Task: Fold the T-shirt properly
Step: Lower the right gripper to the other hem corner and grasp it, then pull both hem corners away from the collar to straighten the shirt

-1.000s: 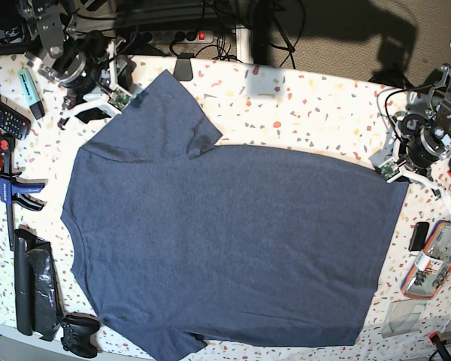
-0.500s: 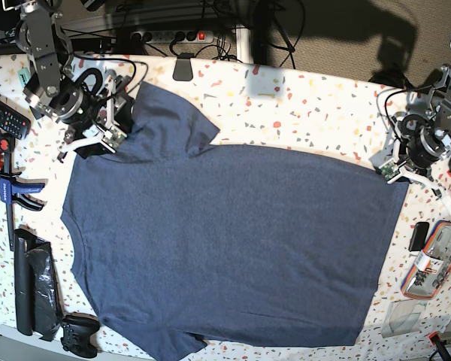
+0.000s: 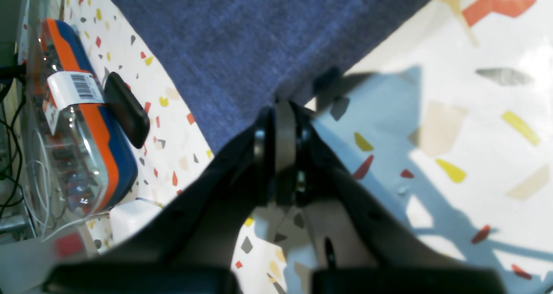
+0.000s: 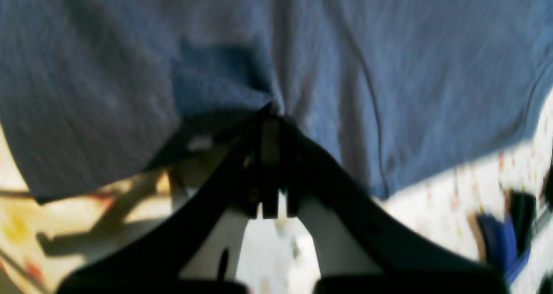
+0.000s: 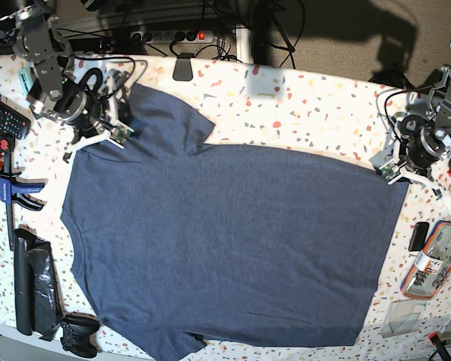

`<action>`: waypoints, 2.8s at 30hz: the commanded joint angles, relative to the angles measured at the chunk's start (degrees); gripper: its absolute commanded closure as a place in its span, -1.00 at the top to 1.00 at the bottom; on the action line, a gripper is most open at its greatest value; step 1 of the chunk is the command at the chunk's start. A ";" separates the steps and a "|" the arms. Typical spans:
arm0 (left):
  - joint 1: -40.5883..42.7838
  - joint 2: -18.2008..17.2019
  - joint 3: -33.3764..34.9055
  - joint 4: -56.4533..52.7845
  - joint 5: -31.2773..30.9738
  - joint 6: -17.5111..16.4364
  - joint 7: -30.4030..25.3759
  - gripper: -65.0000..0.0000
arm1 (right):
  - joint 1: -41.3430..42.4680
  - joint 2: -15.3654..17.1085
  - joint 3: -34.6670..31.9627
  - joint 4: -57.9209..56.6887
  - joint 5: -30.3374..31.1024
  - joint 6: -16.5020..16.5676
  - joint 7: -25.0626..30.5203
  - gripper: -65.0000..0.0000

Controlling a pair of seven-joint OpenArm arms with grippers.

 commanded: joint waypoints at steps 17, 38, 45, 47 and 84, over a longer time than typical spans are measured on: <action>19.26 -8.11 -9.40 20.57 -8.55 2.16 8.50 -1.00 | -20.68 5.46 14.40 18.51 11.34 -0.38 -5.07 -1.00; 42.10 -8.09 -27.78 34.75 -8.52 2.38 5.31 -1.00 | -35.74 4.28 24.15 27.21 13.57 -0.38 -3.30 -1.00; 36.76 -7.89 -27.71 34.60 -8.57 2.36 4.98 -1.00 | -28.61 4.26 24.44 24.35 13.73 -1.46 1.01 -1.00; 34.77 -6.80 -27.69 33.73 -8.57 2.36 4.94 -1.00 | -25.75 4.24 24.44 21.84 15.23 -2.03 2.56 -1.00; 7.34 8.70 -27.56 5.68 -2.36 -4.70 -2.75 -0.44 | 6.12 1.22 6.82 -3.10 14.62 -3.10 0.07 -0.30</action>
